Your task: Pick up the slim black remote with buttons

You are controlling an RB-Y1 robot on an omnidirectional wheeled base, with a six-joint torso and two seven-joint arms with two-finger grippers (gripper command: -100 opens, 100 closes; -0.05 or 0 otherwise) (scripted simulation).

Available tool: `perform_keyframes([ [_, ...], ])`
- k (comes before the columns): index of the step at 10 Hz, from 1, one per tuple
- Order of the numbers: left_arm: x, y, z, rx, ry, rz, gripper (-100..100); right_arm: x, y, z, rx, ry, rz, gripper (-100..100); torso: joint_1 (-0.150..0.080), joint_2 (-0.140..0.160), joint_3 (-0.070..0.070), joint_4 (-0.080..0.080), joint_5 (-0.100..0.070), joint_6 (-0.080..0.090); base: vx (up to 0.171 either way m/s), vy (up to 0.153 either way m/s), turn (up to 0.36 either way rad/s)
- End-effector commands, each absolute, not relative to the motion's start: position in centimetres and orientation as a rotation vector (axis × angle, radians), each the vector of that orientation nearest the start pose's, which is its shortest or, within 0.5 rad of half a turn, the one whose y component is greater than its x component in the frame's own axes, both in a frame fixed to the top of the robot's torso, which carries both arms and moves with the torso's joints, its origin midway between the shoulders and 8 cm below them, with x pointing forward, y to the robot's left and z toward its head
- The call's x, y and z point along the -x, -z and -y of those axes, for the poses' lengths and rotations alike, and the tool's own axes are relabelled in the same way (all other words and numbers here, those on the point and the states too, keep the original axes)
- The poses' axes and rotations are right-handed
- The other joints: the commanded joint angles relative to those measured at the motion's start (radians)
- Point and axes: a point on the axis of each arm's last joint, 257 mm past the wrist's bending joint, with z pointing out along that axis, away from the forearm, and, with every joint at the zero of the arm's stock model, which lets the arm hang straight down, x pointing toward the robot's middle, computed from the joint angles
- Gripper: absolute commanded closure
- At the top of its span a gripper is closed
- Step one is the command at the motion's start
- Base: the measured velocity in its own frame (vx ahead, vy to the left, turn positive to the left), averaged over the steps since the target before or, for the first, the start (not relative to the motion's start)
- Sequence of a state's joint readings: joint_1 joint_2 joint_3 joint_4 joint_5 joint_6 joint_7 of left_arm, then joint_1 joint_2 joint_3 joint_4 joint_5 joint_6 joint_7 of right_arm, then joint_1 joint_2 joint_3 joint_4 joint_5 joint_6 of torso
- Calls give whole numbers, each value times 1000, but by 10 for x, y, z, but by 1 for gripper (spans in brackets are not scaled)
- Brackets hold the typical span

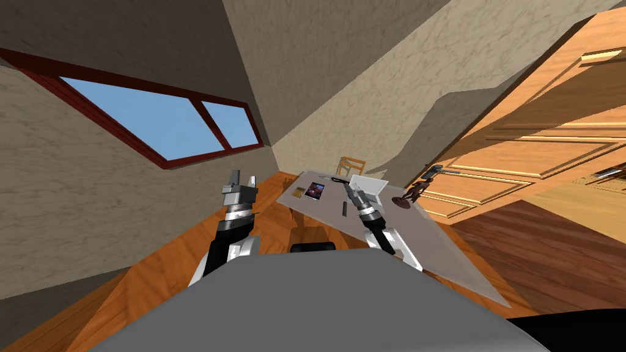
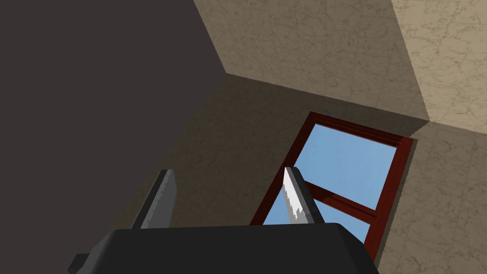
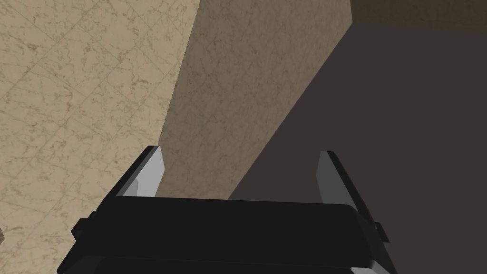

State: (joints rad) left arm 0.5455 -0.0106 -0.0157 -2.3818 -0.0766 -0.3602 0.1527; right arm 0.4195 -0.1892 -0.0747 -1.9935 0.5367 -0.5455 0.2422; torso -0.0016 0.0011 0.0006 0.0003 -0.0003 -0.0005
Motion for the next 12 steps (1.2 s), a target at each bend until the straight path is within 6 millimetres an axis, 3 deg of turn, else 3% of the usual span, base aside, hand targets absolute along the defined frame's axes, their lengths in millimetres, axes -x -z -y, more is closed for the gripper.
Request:
perform_keyframes([
  [1, -345, -28, -274, 750, 1368, -655, 0, -396, 110, 245, -58, -606, -1210, -100, 0, 0, 0, 0, 0, 0, -21, -21, 112],
  [2, -345, -28, -274, 750, 1368, -655, 0, -398, 129, 254, -7, -545, -1253, -100, 0, 0, 0, 0, 0, 1, -31, -18, 233],
  [4, -345, -28, -274, 750, 1368, -655, 0, -399, 133, 250, 24, -521, -1269, -100, -1, 0, 0, 0, 0, 1, -14, -15, 78],
  [7, -345, -28, -274, 750, 1368, -655, 0, -401, 177, 269, 159, -376, -1370, -100, 0, 0, 0, 0, 0, 1, -23, -17, 277],
  [9, -345, -28, -274, 750, 1368, -655, 0, -401, 182, 266, 194, -353, -1387, -100, -1, 0, 0, 0, 0, 1, -18, -19, 52],
  [10, -345, -28, -274, 750, 1368, -655, 0, -400, 203, 279, 254, -288, -1431, -100, 0, 0, 0, 0, 0, 2, -26, -9, 323],
  [12, -345, -28, -274, 750, 1368, -655, 0, -400, 208, 277, 283, -269, -1446, -100, -1, 0, 0, 0, 0, 1, -16, -20, 79],
])
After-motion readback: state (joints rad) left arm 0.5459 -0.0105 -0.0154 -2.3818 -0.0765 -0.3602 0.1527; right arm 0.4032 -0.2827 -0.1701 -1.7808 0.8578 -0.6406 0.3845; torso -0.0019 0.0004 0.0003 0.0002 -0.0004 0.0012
